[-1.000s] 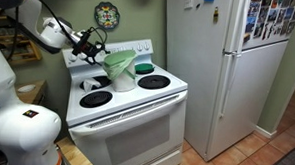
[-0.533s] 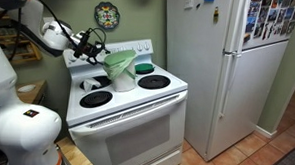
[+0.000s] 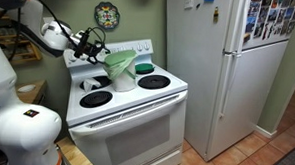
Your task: Open the lid on the bin and put the paper towel into it then close it
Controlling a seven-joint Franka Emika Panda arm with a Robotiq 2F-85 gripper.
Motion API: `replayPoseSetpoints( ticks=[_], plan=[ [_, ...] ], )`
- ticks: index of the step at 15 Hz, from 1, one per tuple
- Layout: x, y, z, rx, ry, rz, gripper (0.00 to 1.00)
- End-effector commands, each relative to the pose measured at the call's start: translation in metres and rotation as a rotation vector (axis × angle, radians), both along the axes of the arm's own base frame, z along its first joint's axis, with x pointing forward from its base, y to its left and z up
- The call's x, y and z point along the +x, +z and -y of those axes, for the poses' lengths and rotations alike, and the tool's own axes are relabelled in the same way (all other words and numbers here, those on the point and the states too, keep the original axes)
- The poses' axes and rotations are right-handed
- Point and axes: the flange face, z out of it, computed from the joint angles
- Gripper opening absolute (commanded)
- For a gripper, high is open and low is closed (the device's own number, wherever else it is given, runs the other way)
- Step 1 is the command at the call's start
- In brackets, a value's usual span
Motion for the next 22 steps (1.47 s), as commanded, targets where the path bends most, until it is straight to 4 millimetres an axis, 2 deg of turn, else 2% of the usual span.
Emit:
replayPoseSetpoints(
  ticks=[1, 15, 18, 22],
  plan=[
    [-0.006, -0.012, -0.004, 0.004, 0.030, -0.012, 1.00],
    [0.004, -0.017, 0.001, -0.022, 0.055, 0.006, 1.00],
    [0.005, -0.007, 0.004, -0.027, 0.050, 0.027, 1.00],
    [0.002, 0.020, 0.010, -0.032, 0.045, 0.078, 1.00]
  ],
)
